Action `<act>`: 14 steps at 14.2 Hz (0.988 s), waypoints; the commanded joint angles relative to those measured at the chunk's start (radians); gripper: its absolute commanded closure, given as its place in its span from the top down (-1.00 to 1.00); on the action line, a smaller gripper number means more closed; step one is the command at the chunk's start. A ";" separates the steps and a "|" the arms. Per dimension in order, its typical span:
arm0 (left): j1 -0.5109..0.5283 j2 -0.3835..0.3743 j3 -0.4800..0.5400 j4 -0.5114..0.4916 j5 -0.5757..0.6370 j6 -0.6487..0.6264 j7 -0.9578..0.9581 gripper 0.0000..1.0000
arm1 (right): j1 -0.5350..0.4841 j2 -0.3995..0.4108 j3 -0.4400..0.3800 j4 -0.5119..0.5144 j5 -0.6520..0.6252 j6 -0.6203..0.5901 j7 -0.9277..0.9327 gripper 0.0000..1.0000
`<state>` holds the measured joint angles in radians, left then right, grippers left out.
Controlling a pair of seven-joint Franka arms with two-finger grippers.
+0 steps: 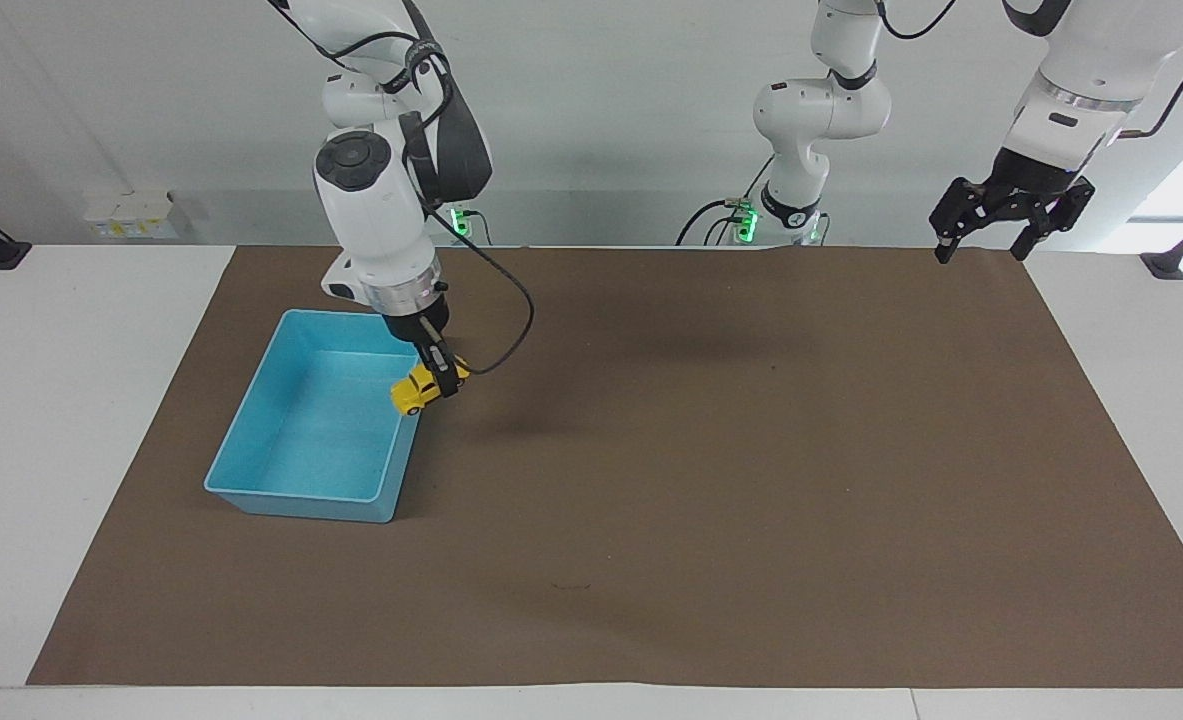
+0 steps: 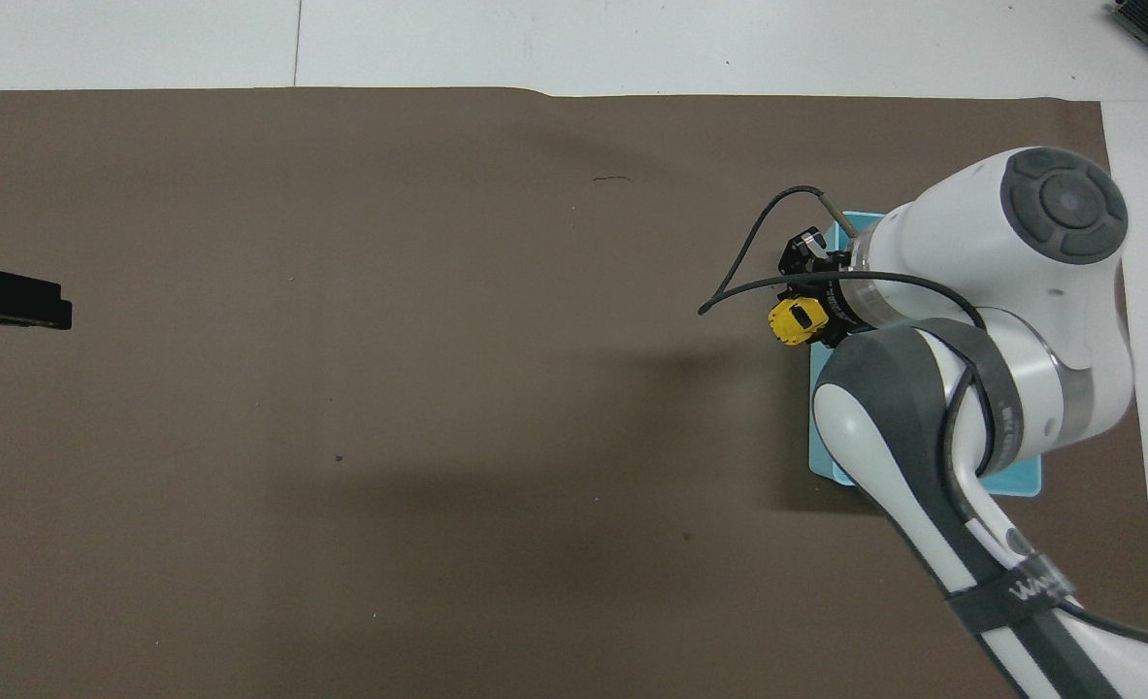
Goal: Wind up and store yellow beetle car
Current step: 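Lift the car with the right gripper and move it into the bin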
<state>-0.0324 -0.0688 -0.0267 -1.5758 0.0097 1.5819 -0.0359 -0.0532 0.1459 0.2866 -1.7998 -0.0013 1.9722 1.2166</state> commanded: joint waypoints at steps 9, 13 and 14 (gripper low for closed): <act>0.011 -0.005 -0.006 0.014 0.004 -0.020 0.004 1.00 | -0.148 -0.049 0.000 -0.068 0.023 -0.032 -0.561 -1.00; 0.011 -0.003 -0.006 0.014 0.004 -0.020 0.004 1.00 | -0.209 -0.107 0.000 -0.170 0.023 -0.015 -0.832 -1.00; 0.011 -0.003 -0.006 0.014 0.004 -0.020 0.004 1.00 | -0.221 -0.117 0.000 -0.187 0.021 -0.009 -0.894 -1.00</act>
<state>-0.0324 -0.0688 -0.0267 -1.5758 0.0097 1.5818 -0.0359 -0.2411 0.0907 0.2807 -1.9117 -0.0008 1.9422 0.4451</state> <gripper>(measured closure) 0.000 0.498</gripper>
